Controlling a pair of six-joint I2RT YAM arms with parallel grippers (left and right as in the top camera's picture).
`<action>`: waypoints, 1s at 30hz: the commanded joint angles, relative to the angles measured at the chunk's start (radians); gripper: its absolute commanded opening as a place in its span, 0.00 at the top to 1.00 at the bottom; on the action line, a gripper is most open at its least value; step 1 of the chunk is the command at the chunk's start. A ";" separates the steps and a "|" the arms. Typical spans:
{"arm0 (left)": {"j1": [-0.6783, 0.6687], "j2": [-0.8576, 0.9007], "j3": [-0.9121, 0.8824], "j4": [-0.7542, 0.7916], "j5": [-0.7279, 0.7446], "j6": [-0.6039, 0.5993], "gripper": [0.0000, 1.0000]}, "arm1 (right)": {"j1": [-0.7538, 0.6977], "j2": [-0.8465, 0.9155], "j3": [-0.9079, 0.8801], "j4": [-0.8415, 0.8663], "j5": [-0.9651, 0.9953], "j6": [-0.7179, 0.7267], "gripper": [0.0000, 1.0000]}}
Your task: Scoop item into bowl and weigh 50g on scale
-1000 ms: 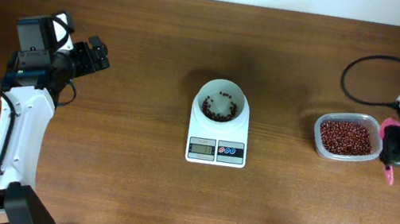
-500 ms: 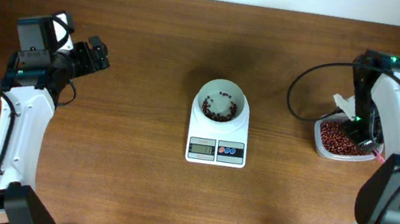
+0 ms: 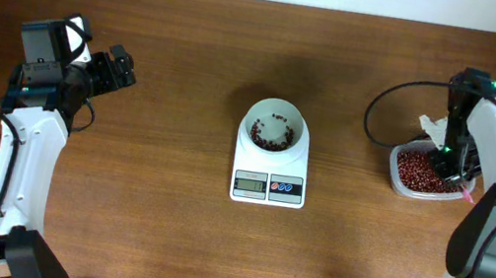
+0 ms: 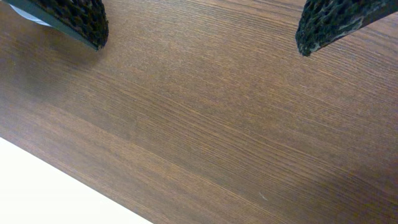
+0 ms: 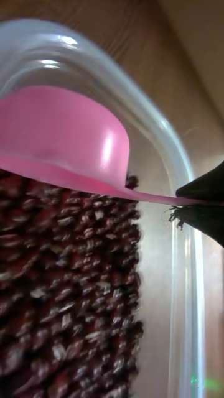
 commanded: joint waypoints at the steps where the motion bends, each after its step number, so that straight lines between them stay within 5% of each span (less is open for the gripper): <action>1: 0.003 0.003 0.014 0.002 -0.008 -0.010 0.01 | 0.001 0.008 -0.050 0.027 -0.060 0.003 0.96; 30: 0.003 0.003 0.014 0.002 -0.008 -0.010 0.01 | -0.056 0.008 -0.039 -0.090 -0.448 -0.134 0.96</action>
